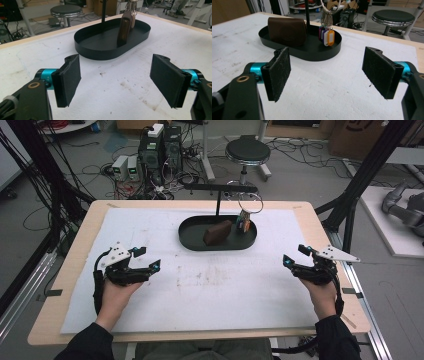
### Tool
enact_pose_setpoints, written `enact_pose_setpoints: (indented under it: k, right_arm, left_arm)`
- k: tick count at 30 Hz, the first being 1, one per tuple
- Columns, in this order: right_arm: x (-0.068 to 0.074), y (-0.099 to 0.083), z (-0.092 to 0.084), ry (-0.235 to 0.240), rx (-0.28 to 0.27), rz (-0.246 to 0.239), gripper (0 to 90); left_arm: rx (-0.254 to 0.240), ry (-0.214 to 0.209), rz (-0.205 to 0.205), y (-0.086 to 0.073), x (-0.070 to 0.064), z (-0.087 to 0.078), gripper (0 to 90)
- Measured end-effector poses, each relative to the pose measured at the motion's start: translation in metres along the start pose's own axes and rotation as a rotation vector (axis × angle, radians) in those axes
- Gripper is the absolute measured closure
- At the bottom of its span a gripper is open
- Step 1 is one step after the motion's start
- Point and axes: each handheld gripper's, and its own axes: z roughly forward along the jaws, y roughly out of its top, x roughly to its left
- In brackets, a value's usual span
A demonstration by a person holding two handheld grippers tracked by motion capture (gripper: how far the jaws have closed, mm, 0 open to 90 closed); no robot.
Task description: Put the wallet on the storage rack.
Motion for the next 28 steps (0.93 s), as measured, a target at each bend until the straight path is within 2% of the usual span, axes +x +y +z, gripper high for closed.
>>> enact_pose_setpoints:
  k: [11,28]
  right_arm:
    - [0.0022,-0.0025,0.0044,-0.002,0.027,-0.018,23.5]
    - [0.0003,-0.0036,0.0033,-0.003,0.029,-0.015,22.9]
  left_arm:
    - [-0.009,0.011,-0.003,-0.0042,0.0042,0.0005,24.7]
    - [-0.003,0.009,0.004,-0.0053,0.0057,0.0038,24.7]
